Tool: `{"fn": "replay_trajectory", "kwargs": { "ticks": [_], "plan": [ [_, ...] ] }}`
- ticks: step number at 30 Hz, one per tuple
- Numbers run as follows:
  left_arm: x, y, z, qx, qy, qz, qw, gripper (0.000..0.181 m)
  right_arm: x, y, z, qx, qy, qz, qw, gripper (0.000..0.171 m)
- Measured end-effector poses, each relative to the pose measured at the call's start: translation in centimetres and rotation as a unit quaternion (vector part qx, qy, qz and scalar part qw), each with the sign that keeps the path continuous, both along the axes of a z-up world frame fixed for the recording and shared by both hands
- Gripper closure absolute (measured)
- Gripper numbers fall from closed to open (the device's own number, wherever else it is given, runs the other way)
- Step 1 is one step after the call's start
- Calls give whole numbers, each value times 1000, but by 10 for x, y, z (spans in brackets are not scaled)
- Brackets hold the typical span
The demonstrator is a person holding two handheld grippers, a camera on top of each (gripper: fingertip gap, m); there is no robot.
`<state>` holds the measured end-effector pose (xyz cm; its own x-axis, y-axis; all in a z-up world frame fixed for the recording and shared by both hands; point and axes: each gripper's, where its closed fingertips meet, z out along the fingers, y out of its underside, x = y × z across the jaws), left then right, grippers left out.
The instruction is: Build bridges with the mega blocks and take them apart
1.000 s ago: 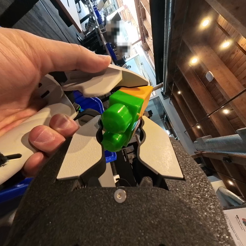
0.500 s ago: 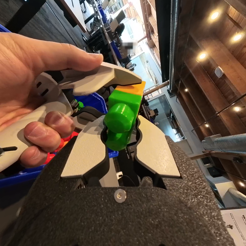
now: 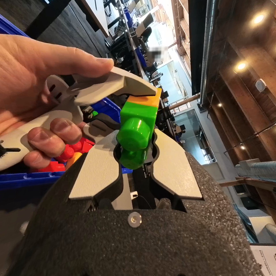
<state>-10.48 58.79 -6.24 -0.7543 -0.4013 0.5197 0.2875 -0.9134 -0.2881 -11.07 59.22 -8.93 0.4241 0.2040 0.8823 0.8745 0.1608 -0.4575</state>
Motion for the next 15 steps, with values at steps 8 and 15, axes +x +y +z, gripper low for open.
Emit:
{"fn": "replay_trajectory", "kwargs": {
  "ticks": [8, 15],
  "plan": [
    [14, -30, 6, 97, 42, -42, 994, 104, 13, -26, 10, -9, -4, 19, 1000, 133],
    [40, -71, 11, 143, 59, -98, 983, 105, 41, -63, 18, -8, -24, 10, 1000, 133]
  ]
}}
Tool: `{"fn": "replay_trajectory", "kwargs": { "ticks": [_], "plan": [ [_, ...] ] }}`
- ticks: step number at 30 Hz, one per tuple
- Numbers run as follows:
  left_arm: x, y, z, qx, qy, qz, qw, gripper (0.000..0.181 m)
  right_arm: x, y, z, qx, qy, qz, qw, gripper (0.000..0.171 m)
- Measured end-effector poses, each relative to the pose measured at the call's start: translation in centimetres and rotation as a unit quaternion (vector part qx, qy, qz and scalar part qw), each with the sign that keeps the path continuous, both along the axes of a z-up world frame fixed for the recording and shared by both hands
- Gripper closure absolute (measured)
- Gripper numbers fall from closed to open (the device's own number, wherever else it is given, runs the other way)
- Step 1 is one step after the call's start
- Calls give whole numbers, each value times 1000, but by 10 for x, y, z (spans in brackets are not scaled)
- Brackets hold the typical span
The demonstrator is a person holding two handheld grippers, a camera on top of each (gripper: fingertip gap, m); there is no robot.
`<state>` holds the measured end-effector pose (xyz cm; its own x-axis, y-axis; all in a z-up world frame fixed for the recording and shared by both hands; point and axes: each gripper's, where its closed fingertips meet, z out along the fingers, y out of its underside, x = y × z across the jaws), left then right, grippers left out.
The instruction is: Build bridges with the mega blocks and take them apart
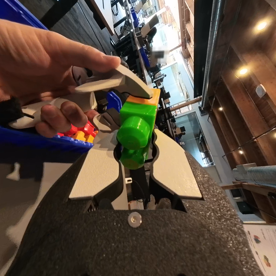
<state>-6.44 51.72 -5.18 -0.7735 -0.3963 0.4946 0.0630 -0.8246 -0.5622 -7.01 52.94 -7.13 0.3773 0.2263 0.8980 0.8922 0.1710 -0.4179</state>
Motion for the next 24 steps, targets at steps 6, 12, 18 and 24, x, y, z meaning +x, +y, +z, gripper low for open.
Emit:
{"fn": "replay_trajectory", "kwargs": {
  "ticks": [6, 12, 18, 24],
  "plan": [
    [33, -36, 6, 49, 16, -43, 998, 104, 35, -33, 10, 6, -3, -16, 1000, 133],
    [69, -62, 2, 78, 29, -75, 994, 104, 73, -58, 8, 9, 11, -31, 999, 133],
    [95, -76, -10, 91, 47, -86, 991, 103, 99, -72, -1, -12, 40, -30, 999, 133],
    [106, -71, -17, 109, 51, -63, 991, 105, 121, -86, -5, -56, 78, -18, 995, 133]
  ]
}}
